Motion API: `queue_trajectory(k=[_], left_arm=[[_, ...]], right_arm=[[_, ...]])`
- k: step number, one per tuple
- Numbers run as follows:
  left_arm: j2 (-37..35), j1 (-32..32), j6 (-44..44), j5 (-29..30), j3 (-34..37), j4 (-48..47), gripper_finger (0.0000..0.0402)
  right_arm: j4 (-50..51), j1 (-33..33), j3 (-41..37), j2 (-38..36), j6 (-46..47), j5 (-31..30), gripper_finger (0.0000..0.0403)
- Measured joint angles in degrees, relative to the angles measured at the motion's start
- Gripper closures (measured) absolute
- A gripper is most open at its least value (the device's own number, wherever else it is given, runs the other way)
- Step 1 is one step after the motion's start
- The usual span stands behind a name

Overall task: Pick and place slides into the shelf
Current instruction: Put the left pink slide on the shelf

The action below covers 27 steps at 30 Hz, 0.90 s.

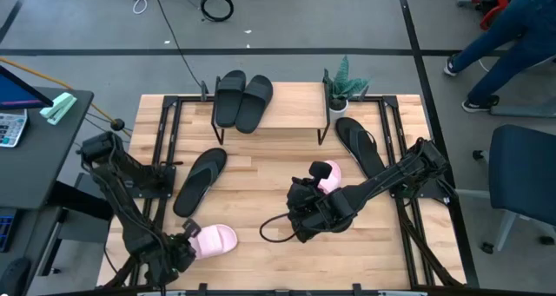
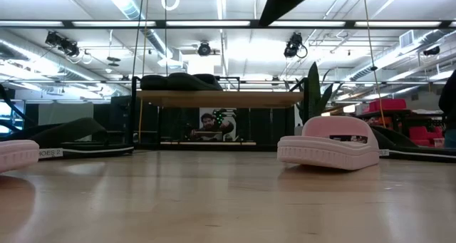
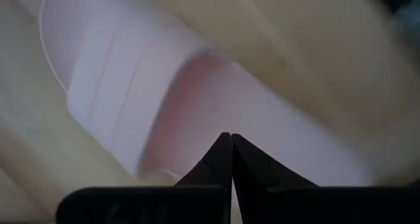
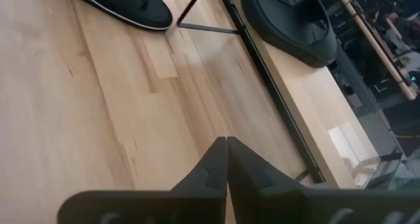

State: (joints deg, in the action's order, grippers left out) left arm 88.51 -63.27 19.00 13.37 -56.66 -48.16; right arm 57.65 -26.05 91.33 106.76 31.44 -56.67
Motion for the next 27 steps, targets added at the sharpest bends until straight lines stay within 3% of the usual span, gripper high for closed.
queue_trajectory(k=[2, 6, 12, 16, 21, 27], left_arm=[[2.27, 0.02, -3.25, 4.19, 0.0, 0.0, 0.0388], [4.36, 0.9, -1.54, 13.53, -0.93, -0.99, 0.0397], [4.31, 1.69, 1.33, 15.31, -6.58, -7.2, 0.0389], [4.26, 1.62, 1.31, 24.33, -8.74, -7.95, 0.0397], [4.26, 2.91, 2.12, 24.78, -8.96, -8.91, 0.0387], [4.26, 5.85, 9.95, 24.73, -8.96, -8.9, 0.0397]], right_arm=[[0.0, 0.84, 0.0, 0.0, -0.04, 0.25, 0.0391], [0.0, 2.12, 0.0, 0.0, -0.13, 0.6, 0.0392], [0.0, 2.7, 0.0, 0.02, -0.52, 1.69, 0.0392], [0.0, 2.7, 0.0, 0.02, -0.57, 1.69, 0.0391], [0.0, 2.63, 0.0, 0.02, -0.55, 3.21, 0.0391], [0.0, 2.63, 0.0, 0.04, -0.57, 5.24, 0.0391]])
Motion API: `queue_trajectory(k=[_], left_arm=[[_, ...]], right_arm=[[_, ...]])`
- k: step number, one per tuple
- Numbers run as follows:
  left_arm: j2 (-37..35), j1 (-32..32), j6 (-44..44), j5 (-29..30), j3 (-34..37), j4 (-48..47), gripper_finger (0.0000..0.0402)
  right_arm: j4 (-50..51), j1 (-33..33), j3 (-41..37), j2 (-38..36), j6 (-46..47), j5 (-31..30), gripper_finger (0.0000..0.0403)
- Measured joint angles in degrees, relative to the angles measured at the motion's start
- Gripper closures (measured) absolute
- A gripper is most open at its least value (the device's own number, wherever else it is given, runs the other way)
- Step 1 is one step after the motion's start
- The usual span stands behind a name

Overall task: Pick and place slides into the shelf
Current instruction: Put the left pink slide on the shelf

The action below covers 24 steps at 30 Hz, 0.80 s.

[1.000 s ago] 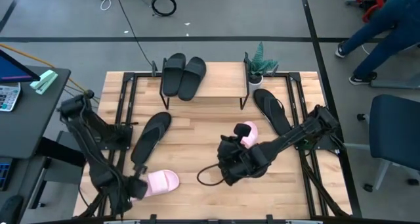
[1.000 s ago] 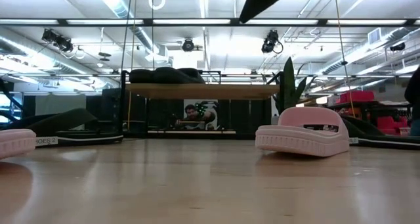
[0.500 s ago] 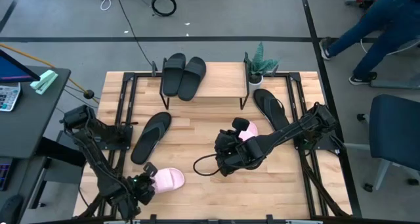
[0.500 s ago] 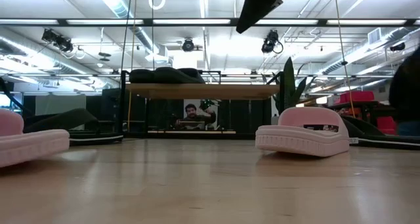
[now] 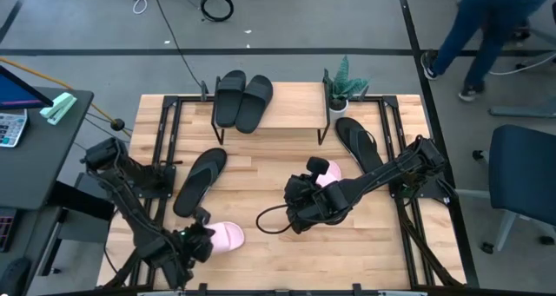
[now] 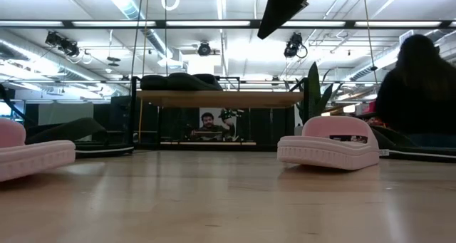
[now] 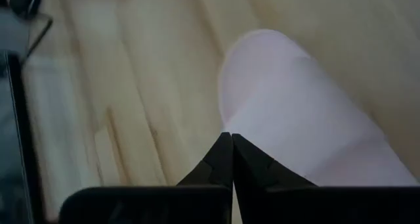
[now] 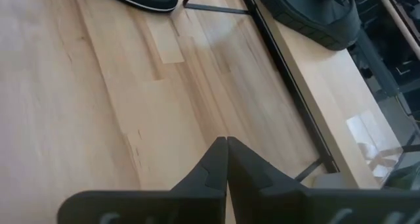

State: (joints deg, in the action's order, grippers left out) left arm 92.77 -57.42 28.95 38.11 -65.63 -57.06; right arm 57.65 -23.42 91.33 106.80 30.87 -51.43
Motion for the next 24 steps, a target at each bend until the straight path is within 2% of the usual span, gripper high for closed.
queue_trajectory(k=[3, 9, 17, 24], left_arm=[[-0.02, 1.21, 1.88, -1.52, 0.0, -0.04, 0.0395], [-0.02, 2.98, 1.96, -9.87, 0.0, -0.18, 0.0366], [-0.04, 1.26, 5.29, -10.99, 0.0, 0.29, 0.0338], [-0.07, -1.17, 5.17, -11.08, 1.37, 2.89, 0.0287]], right_arm=[[0.0, 0.0, 0.0, 0.0, 0.0, 0.08, 0.0392], [0.0, 0.0, 0.0, 0.0, 0.26, 0.12, 0.0391], [0.0, 0.0, 0.0, 0.0, 0.85, 0.12, 0.0393], [0.0, 0.0, 0.0, 0.0, 0.87, 0.12, 0.0393]])
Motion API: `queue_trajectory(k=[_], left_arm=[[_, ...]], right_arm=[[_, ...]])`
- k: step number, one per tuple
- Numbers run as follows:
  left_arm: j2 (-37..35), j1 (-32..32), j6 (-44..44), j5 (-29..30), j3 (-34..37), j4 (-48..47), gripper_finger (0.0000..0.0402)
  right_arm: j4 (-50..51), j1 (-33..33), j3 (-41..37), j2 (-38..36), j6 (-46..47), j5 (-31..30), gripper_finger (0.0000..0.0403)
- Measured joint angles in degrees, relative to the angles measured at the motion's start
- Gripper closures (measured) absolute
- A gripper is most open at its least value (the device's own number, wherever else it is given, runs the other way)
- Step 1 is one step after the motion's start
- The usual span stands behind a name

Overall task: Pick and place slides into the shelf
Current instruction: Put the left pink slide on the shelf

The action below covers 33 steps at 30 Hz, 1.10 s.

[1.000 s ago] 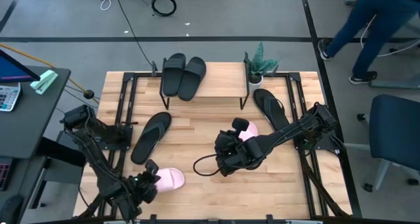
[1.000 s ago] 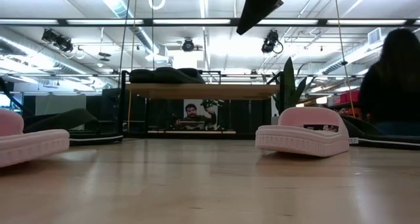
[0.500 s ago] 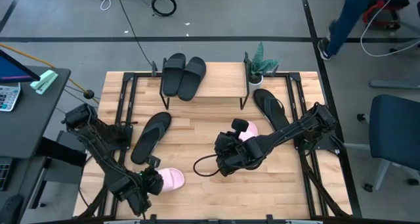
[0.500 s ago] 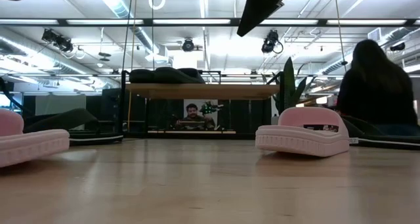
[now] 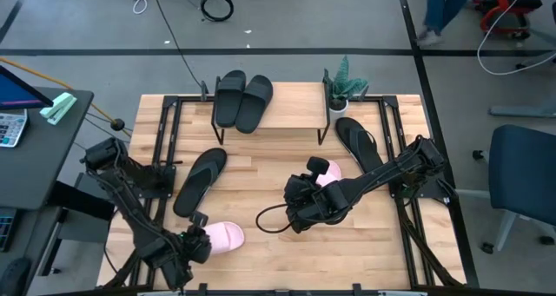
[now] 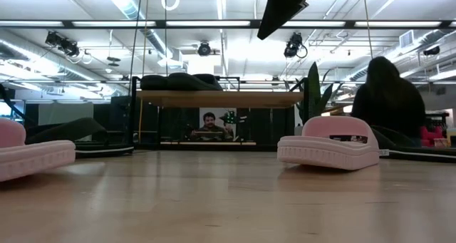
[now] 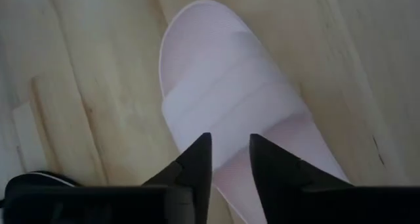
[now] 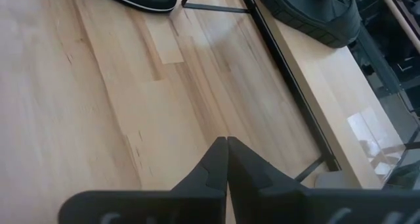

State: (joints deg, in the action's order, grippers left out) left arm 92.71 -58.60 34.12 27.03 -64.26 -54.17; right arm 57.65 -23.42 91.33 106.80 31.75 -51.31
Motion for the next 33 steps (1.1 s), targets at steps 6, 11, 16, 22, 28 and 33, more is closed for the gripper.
queue_trajectory(k=[6, 11, 16, 22, 28, 33], left_arm=[[0.02, -1.54, -0.17, 0.04, 0.06, -0.05, 0.0242], [2.46, -1.93, 0.62, 0.12, 0.06, 0.68, 0.0225], [6.27, -2.0, -4.87, 0.87, 0.06, 0.44, 0.0226], [8.29, -1.33, -5.28, 8.17, 0.06, -0.03, 0.0238], [8.28, 0.62, -5.3, 12.46, 0.08, -0.64, 0.0264], [8.28, 3.18, -8.01, 13.76, 0.06, -0.76, 0.0322]], right_arm=[[0.0, 0.0, 0.0, 0.0, 0.0, 0.0, 0.0393], [-0.02, 0.0, 0.0, 0.0, 0.02, -0.02, 0.0392], [-0.04, 0.07, 0.0, 0.0, 0.04, -0.04, 0.0392], [-0.04, 0.07, 0.0, 0.0, 0.04, -0.04, 0.0392], [-0.04, 0.07, 0.0, 0.0, 0.04, -0.07, 0.0392], [-0.04, 0.07, 0.0, 0.0, 0.02, -0.07, 0.0392]])
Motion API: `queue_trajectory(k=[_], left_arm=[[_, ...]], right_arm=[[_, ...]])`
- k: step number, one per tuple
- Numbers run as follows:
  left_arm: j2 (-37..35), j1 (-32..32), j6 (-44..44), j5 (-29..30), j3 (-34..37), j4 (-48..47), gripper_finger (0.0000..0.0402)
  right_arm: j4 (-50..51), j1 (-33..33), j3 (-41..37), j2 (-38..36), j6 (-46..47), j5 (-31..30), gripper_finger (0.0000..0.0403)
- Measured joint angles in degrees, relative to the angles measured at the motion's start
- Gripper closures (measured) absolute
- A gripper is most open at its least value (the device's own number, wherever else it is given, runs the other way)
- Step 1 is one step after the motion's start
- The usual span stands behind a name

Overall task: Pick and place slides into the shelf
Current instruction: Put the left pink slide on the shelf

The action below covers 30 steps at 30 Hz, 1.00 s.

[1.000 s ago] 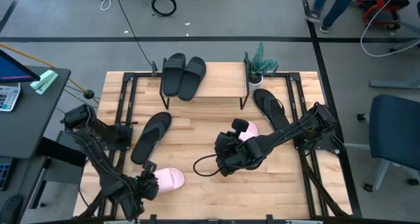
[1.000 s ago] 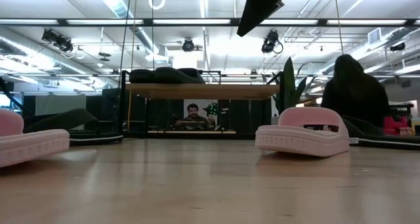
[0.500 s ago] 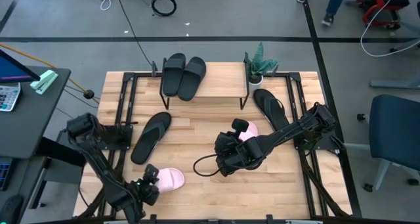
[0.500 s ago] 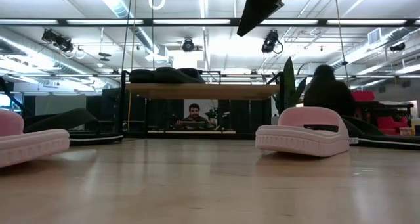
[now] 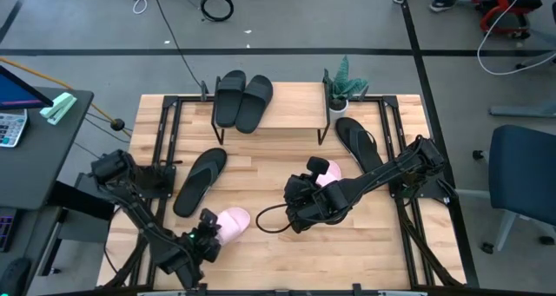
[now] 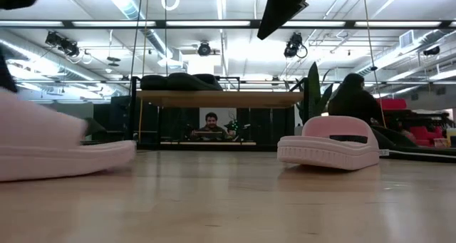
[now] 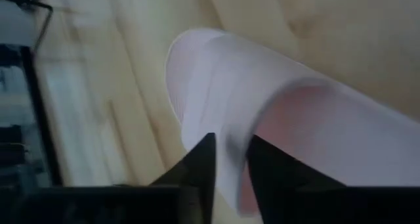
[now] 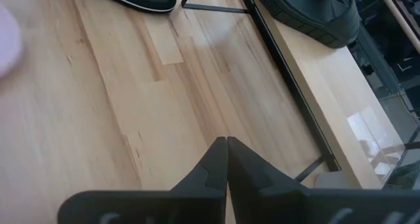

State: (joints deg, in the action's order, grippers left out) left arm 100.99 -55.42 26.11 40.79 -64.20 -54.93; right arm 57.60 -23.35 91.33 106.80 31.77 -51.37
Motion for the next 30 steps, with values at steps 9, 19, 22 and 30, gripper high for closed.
queue_trajectory(k=[9, 19, 22, 30], left_arm=[[-0.02, 9.36, -6.91, 1.71, 0.01, 0.14, 0.039], [-0.52, 15.57, -14.95, 9.96, -0.98, -0.53, 0.0398], [-0.52, 15.76, -16.14, 11.24, -4.1, -4.06, 0.0399], [-0.57, 17.46, -18.79, 19.96, -17.35, -17.21, 0.04]], right_arm=[[0.0, 0.0, 0.0, 0.0, -0.33, 0.0, 0.0392], [0.02, -0.07, 0.0, 0.0, -1.99, 0.02, 0.0392], [0.04, -0.07, 0.0, 0.0, -2.34, 0.02, 0.0392], [0.04, -0.07, 0.0, 0.0, -2.42, -0.15, 0.0392]])
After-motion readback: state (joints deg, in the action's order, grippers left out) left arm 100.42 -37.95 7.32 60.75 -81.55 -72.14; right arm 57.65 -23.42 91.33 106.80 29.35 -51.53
